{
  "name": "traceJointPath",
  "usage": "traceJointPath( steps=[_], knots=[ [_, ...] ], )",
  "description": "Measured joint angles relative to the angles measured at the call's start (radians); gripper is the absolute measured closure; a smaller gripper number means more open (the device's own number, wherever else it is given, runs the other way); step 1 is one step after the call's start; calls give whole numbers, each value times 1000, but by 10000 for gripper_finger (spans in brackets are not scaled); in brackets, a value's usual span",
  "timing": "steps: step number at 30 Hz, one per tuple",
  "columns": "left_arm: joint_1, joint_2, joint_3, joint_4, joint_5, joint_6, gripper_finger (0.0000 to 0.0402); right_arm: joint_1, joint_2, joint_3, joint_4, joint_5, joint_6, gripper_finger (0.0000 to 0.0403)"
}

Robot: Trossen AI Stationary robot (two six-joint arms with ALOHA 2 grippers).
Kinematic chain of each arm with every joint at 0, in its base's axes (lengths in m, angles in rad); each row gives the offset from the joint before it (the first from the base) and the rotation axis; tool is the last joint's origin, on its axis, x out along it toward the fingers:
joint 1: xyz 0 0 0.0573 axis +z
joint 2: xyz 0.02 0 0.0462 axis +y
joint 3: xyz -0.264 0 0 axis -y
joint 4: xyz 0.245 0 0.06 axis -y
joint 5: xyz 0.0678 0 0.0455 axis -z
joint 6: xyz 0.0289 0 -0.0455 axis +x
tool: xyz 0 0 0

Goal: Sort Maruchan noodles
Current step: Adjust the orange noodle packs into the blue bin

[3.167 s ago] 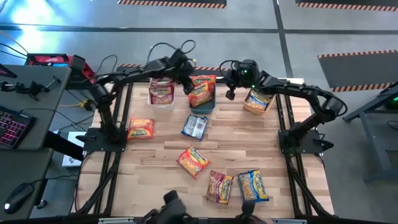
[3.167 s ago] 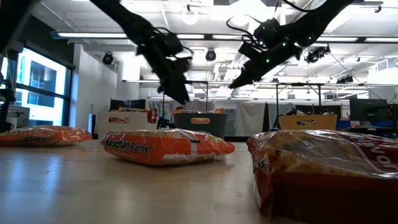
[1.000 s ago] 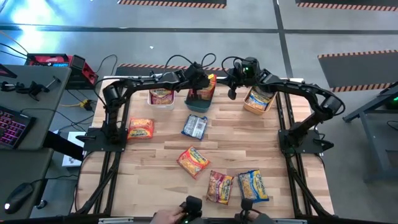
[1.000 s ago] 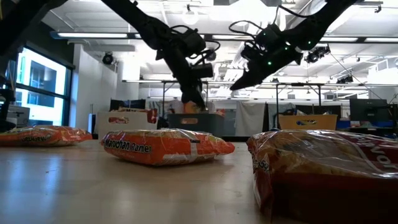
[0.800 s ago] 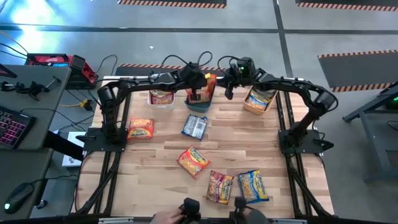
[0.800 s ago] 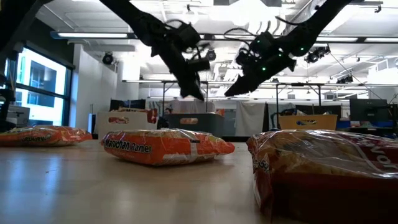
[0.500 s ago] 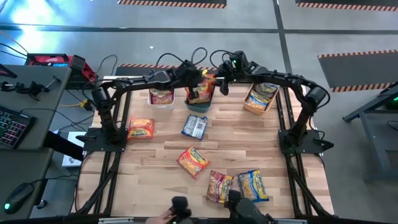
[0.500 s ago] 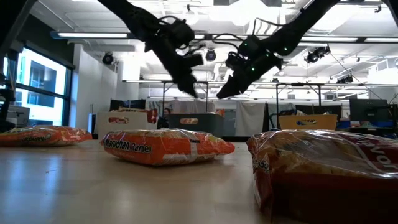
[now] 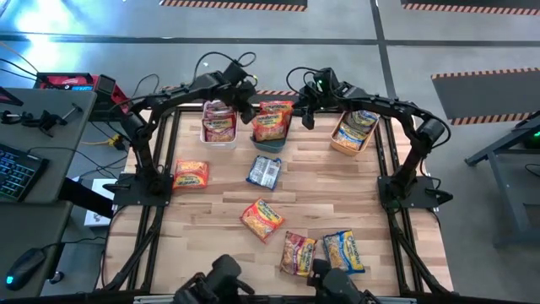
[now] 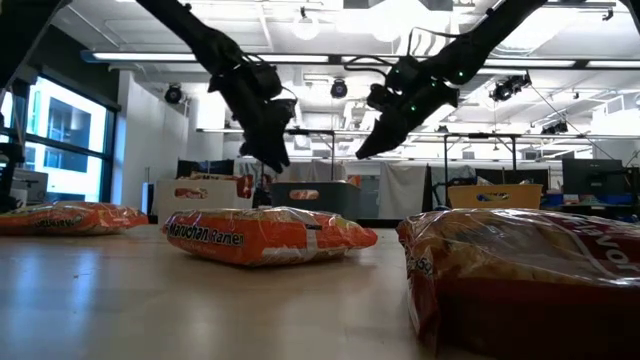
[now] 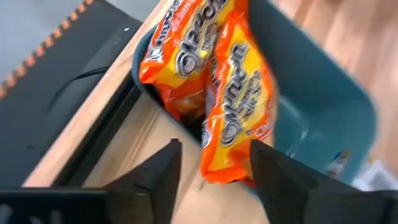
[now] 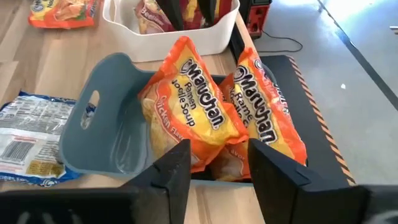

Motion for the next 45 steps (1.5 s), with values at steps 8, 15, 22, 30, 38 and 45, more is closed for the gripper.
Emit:
traceJointPath(
  steps=[8,15,22,30,38,45],
  knots=[
    [7,45,-1,-8,39,11,179,-2,0,0,2,-12,-9,269],
    [6,91,-1,25,-24,13,179,-2,0,-1,3,-50,-11,269],
    [-11,91,-1,25,121,40,181,-2,0,-2,1,-52,-11,269],
    [-36,91,-1,24,114,142,256,-2,0,-2,0,-52,-10,269],
    [-74,92,-1,63,-74,303,392,-2,0,-2,0,-51,-9,269],
    [-128,79,0,134,-147,455,400,-8,0,-2,-7,-47,-8,269]
  ],
)
